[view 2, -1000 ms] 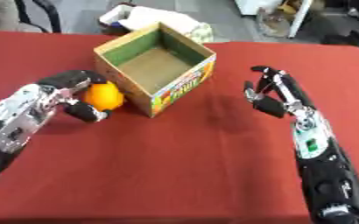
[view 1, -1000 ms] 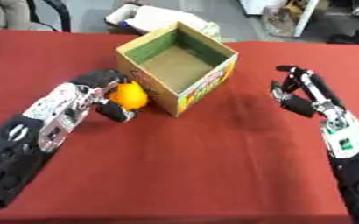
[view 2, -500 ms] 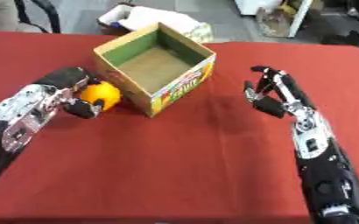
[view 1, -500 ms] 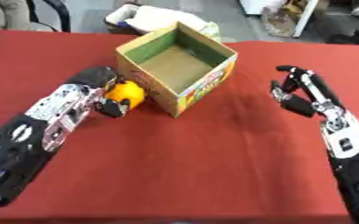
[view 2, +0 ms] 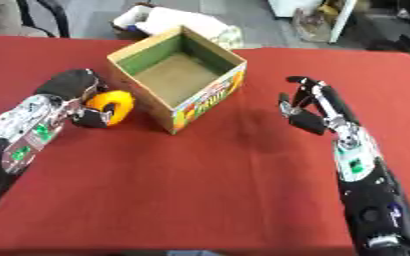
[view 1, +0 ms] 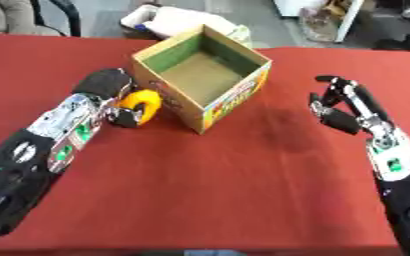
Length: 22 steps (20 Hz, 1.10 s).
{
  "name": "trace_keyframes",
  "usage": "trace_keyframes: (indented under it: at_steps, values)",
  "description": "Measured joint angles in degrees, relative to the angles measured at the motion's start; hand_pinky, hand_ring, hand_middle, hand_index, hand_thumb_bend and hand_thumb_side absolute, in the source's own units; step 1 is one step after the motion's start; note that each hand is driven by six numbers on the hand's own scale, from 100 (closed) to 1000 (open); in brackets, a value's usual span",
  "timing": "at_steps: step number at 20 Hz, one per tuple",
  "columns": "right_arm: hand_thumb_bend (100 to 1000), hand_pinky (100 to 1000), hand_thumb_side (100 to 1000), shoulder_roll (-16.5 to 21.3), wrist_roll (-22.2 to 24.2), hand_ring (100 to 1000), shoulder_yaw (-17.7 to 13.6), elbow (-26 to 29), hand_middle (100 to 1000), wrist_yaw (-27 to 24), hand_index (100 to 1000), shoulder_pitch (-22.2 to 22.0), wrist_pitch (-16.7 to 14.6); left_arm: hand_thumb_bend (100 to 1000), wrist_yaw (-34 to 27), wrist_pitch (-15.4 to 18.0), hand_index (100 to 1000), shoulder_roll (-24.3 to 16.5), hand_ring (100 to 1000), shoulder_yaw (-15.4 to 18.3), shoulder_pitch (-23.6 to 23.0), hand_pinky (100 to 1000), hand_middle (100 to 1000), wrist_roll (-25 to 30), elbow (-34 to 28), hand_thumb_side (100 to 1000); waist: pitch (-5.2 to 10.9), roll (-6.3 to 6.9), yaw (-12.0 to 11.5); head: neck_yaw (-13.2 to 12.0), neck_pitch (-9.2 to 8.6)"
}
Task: Pick up objects on the table and place them in the box.
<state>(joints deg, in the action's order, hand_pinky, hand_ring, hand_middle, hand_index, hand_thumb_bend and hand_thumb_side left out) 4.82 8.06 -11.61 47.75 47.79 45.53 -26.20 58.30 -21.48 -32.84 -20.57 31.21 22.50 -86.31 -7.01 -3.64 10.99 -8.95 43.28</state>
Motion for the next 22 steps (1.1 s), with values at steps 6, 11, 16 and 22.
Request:
trace_keyframes:
  at_steps: [6, 11, 16, 22]
  values:
    - [100, 595, 561, 0.0, 0.0, 606, 0.0, 0.0, 424, 0.0, 883, -0.2, 0.0, 100, 0.5, 0.2, 550, -1.6, 434, 1.6, 0.2, 499, 399, -1.5, -3.0, 247, 0.00, 0.01, 0.0, 0.1, 0.00]
    - [100, 595, 561, 0.0, 0.0, 607, 0.0, 0.0, 424, 0.0, 883, -0.2, 0.0, 100, 0.6, 0.3, 550, -4.1, 433, 3.0, 2.1, 503, 398, -1.0, -6.8, 245, 0.03, 0.07, 0.0, 0.3, 0.00]
    - [100, 595, 561, 0.0, 0.0, 607, 0.0, 0.0, 424, 0.0, 883, -0.2, 0.0, 100, 0.4, 0.5, 549, -5.5, 428, 3.8, 6.0, 500, 395, -0.1, -9.0, 244, 0.21, 0.16, 0.0, 0.3, 0.00]
    - [100, 595, 561, 0.0, 0.1, 607, 0.0, 0.0, 424, 0.0, 883, -0.5, 0.0, 100, 0.3, 1.4, 548, -3.9, 427, 3.6, 12.3, 500, 395, 0.1, -6.4, 244, 0.31, 0.16, 0.1, 0.4, 0.00]
